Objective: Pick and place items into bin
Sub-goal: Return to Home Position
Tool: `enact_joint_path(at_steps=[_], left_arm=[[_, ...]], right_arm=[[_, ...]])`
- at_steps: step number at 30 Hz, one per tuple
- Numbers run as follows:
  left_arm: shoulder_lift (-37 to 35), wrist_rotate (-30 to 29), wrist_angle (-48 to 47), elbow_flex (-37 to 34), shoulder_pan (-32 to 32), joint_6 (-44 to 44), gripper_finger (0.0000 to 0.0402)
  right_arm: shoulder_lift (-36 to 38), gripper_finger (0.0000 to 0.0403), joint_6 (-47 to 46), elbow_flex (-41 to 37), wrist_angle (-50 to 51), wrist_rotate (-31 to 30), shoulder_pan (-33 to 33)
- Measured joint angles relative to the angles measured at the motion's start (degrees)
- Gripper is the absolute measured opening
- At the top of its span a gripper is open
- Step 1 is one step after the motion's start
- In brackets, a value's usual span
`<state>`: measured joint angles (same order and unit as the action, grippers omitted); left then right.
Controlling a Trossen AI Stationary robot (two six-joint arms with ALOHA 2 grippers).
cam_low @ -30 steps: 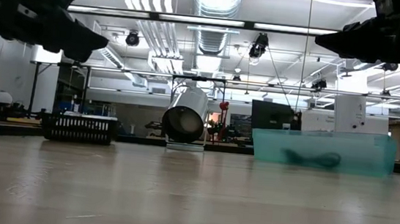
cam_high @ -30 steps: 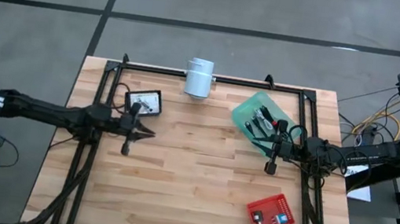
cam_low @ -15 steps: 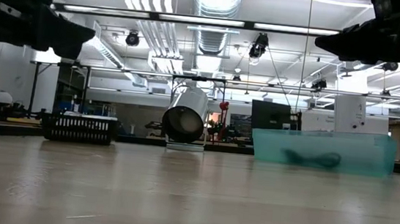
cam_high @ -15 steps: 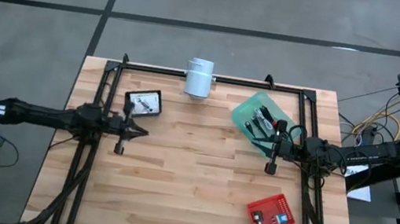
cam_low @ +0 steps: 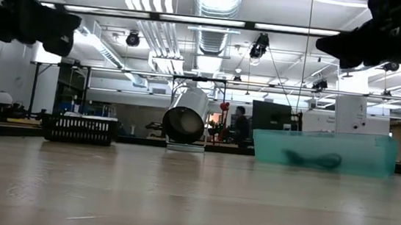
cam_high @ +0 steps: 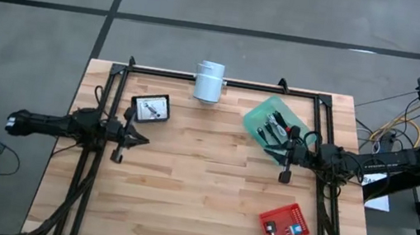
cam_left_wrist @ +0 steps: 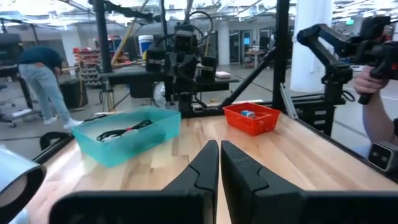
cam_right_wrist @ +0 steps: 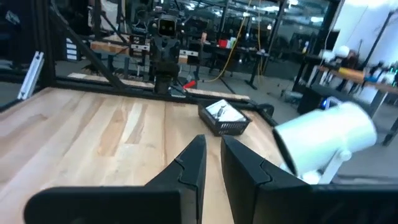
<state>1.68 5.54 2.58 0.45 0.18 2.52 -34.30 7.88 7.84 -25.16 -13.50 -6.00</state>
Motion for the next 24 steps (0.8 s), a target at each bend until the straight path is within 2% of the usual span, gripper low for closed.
enact_joint_path(at_steps=[9,13,17,24], left_arm=[[0.4,0.0,-0.9,0.0,-1.1,1.2,0.0001],[0.5,-0.1,-1.0,0.0,-1.1,0.9,0.0001],[0.4,-0.1,-1.0,0.0,-1.1,0.9,0.0001],[0.5,-0.2,-1.1,0.0,-1.1,1.3,0.0001]], right_arm=[[0.7,0.0038,-1.9,-1.2,2.5,0.1,-0.2],[3.8,0.0038,-3.7,-2.1,3.2,0.5,-1.2],[6.8,0.0037,-4.5,-2.8,8.9,0.2,-4.3],[13.6,0.0011,-4.5,-3.3,15.5,-8.5,-9.7]])
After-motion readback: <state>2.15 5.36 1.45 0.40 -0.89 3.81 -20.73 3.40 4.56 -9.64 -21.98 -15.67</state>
